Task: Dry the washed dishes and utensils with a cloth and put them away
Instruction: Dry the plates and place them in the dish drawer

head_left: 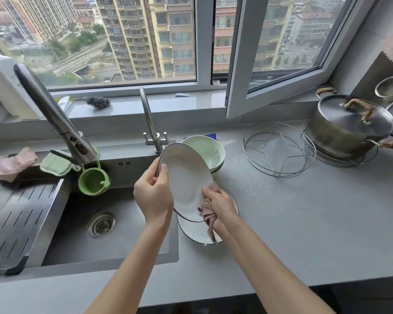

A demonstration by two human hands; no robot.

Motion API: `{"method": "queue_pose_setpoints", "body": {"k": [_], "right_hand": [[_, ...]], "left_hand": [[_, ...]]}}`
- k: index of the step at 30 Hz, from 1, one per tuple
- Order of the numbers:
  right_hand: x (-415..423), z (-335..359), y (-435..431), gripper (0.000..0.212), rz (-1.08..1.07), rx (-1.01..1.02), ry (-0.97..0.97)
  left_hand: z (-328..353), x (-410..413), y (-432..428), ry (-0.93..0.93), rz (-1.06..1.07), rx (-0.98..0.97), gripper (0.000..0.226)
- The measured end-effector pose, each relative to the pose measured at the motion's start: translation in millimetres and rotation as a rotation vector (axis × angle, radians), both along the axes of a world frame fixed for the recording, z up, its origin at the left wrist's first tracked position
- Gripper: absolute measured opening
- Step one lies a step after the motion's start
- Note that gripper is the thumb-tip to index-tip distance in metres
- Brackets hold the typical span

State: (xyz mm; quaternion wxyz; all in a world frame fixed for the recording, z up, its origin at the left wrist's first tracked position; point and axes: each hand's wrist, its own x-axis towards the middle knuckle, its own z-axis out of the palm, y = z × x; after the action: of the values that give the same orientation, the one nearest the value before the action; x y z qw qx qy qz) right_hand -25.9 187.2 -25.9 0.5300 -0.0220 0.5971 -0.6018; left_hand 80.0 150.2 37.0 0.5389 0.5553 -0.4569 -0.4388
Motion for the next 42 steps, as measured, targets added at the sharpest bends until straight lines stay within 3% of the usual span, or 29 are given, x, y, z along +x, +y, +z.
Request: {"method": "queue_pose_setpoints", "body": {"k": [2, 6, 8, 11, 14, 16, 18, 19, 22, 25, 28, 31, 33, 35, 38, 40, 42], "right_hand": [[-3.7, 0.2, 3.5, 0.014, -0.049, 0.069, 0.065], [-27.8, 2.2, 18.9, 0.014, 0.088, 0.173, 0.605], [-34.7, 11.0, 24.5, 0.013, 0.215, 0.144, 0.829], [-47.9, 18.2, 19.1, 0.025, 0.36, 0.155, 1.101], [-63.4, 24.7, 9.6, 0.04, 0.457, 0.29, 1.416], [-67.7, 40.2, 10.5, 0.043, 0.25, 0.27, 1.612], [-58.1, 61.7, 15.4, 0.051, 0.04, 0.1, 1.747], [-50.2, 71.8, 20.1, 0.054, 0.094, 0.037, 1.777], [-31.0, 80.5, 39.3, 0.056, 0.545, 0.033, 1.706], [-29.2, 64.6, 54.1, 0.047, 0.578, -0.095, 1.781], [-22.2, 32.7, 60.7, 0.073, 0.969, -0.177, 1.568], [-8.3, 12.6, 50.4, 0.067, 1.049, -0.348, 1.526], [-14.9, 7.1, 32.4, 0.06, 0.99, -0.374, 1.691], [-28.6, 4.3, 14.8, 0.059, 0.854, -0.238, 1.834], [-34.5, 8.3, 5.1, 0.057, 0.56, 0.061, 1.761], [-36.1, 6.0, 4.0, 0.054, 0.372, 0.187, 1.579], [-47.8, 22.9, 2.8, 0.042, 0.27, 0.094, 1.0]], "left_hand": [[-10.5, 4.9, 16.8, 0.058, -0.028, 0.012, 0.032], [-9.5, 32.2, 18.9, 0.081, -0.472, 0.314, 0.019], [0.7, 37.0, 3.6, 0.123, -0.655, 0.432, 0.025], [1.1, 26.4, -13.8, 0.005, -0.6, 0.426, 0.033], [-3.0, 8.7, -14.1, -0.044, -0.501, 0.396, 0.035], [-3.2, 1.6, -15.2, -0.018, -0.46, 0.413, 0.037], [-4.2, -1.8, -18.3, -0.029, -0.472, 0.456, 0.041], [-6.6, -2.5, -20.3, -0.05, -0.483, 0.473, 0.045], [-10.2, -1.5, -23.5, -0.105, -0.499, 0.529, 0.057], [-15.7, 3.9, -24.6, -0.128, -0.52, 0.522, 0.067], [-13.1, -0.5, -20.0, -0.088, -0.521, 0.495, 0.06], [-9.0, -7.2, -11.2, -0.066, -0.524, 0.434, 0.051], [-6.6, -7.3, -8.9, -0.059, -0.499, 0.382, 0.047], [-2.2, -6.2, -10.1, -0.085, -0.487, 0.286, 0.047], [7.0, -9.8, -13.5, -0.173, -0.417, 0.154, 0.042], [9.7, -12.7, -15.1, -0.204, -0.411, 0.066, 0.042], [11.2, -14.1, -14.9, -0.197, -0.408, -0.01, 0.043]]}}
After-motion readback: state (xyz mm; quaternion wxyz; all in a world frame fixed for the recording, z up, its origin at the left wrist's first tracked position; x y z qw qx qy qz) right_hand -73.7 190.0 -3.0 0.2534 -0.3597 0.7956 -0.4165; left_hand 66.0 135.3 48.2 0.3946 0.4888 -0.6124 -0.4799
